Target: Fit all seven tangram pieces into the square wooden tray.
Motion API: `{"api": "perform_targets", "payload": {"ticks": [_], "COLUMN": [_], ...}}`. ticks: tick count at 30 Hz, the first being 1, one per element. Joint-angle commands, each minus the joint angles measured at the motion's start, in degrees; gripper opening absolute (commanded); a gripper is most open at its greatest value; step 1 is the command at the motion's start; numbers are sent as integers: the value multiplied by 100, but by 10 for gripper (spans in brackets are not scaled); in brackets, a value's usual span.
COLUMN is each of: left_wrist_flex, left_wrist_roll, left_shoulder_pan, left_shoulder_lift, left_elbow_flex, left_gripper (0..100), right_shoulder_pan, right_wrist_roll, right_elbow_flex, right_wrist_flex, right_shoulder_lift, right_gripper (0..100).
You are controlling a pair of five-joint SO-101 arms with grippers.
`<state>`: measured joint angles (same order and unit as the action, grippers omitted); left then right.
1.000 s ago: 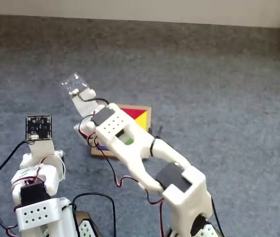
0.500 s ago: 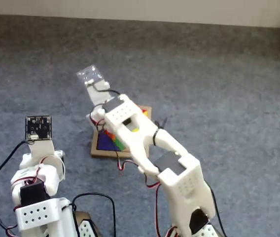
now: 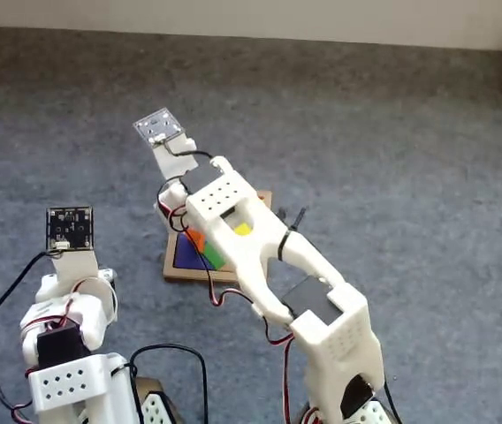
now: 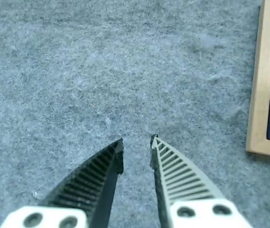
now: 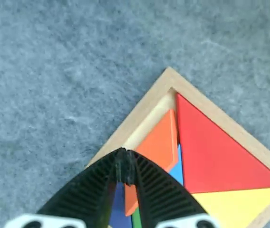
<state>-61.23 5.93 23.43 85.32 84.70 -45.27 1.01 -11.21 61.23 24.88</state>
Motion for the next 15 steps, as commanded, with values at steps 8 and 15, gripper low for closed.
{"api": "perform_targets", "payload": {"ticks": [8, 15], "left_wrist_flex": [79, 88], "left_wrist_roll": [62, 62], "left_shoulder_pan": [66, 66], "left_shoulder_lift": [66, 66], "left_elbow_flex": [-31, -40], "left_gripper": [116, 116], "right_shoulder_pan": [462, 585], "right_wrist_roll": [26, 9], "right_elbow_flex": [-189, -303], "right_wrist_flex": [927, 1640], "right_shoulder_lift": [-541, -1042], "right_gripper": [5, 5]}}
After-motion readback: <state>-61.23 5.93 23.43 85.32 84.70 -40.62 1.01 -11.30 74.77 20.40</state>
